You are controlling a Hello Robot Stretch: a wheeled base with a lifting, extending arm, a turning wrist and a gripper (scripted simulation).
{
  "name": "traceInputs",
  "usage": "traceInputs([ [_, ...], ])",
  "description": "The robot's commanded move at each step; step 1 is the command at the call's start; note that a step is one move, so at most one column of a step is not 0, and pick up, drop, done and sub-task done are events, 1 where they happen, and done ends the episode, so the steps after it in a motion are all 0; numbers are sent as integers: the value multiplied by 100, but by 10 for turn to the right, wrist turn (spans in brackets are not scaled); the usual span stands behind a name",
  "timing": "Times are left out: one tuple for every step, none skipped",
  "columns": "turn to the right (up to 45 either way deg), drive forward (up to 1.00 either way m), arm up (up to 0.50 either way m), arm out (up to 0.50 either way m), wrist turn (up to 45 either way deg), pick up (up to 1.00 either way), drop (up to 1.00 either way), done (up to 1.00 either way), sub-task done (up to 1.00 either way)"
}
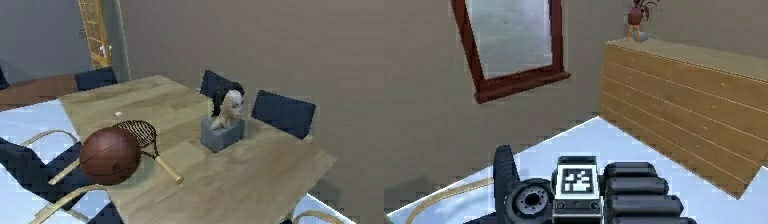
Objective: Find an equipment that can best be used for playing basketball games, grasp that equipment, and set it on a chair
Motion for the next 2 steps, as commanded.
traceInputs([
  [-450,0,0,0,0,0,0,0,0],
  [-450,0,0,0,0,0,0,0,0],
])
